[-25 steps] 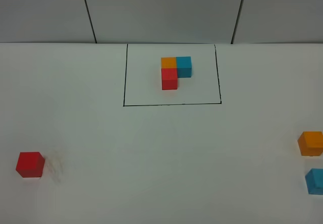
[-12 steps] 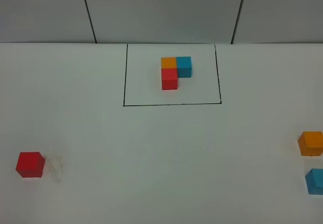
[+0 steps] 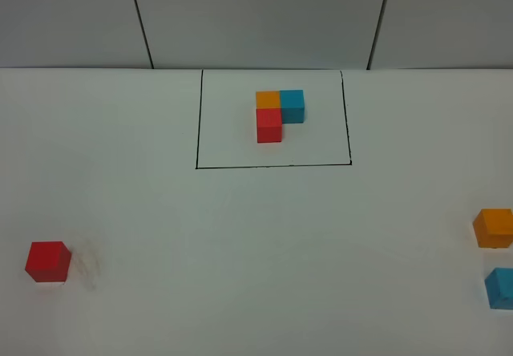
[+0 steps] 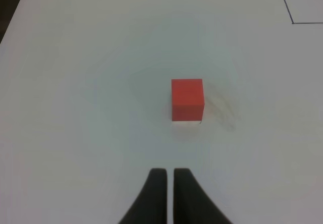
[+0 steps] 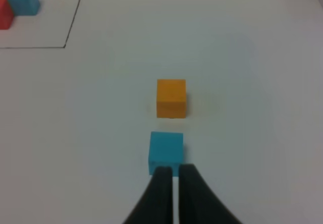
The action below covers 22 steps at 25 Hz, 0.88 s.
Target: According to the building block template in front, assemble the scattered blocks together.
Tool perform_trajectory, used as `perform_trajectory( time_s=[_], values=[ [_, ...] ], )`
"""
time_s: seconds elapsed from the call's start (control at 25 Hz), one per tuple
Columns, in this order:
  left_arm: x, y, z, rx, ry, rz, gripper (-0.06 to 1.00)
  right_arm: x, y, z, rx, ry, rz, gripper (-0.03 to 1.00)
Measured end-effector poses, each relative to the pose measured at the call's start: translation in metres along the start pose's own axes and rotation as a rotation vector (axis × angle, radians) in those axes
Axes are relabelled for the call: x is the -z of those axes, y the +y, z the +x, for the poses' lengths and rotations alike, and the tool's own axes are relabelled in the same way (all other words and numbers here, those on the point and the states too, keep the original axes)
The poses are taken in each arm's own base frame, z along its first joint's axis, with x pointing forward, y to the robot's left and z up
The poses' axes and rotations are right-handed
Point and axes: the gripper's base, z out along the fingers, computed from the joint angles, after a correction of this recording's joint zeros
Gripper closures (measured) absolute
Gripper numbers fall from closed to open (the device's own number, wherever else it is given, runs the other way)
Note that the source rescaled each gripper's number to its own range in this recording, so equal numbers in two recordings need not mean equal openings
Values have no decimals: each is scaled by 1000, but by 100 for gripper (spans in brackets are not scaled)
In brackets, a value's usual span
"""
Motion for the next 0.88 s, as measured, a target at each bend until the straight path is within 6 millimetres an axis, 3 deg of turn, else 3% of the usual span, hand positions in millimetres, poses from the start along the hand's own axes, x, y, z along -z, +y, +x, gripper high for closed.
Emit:
perform_trajectory(
  time_s=[0.12, 0.24, 0.48, 0.56, 0.68, 0.88],
  values=[
    [0, 0, 0, -3, 0, 0, 90, 0, 0, 0, 0, 0, 0, 97],
    [0, 0, 0, -4, 0, 0, 76, 0, 0, 0, 0, 0, 0, 97],
    [0, 0, 0, -4, 0, 0, 27, 0, 0, 0, -1, 0, 0, 97],
    [0, 0, 0, -4, 0, 0, 15, 0, 0, 0, -1, 0, 0, 97],
    [0, 0, 0, 7, 0, -1, 9, 0, 0, 0, -1, 0, 0, 97],
    [2, 0, -3, 23, -20, -4, 7, 0, 0, 0, 0, 0, 0, 97]
  ],
)
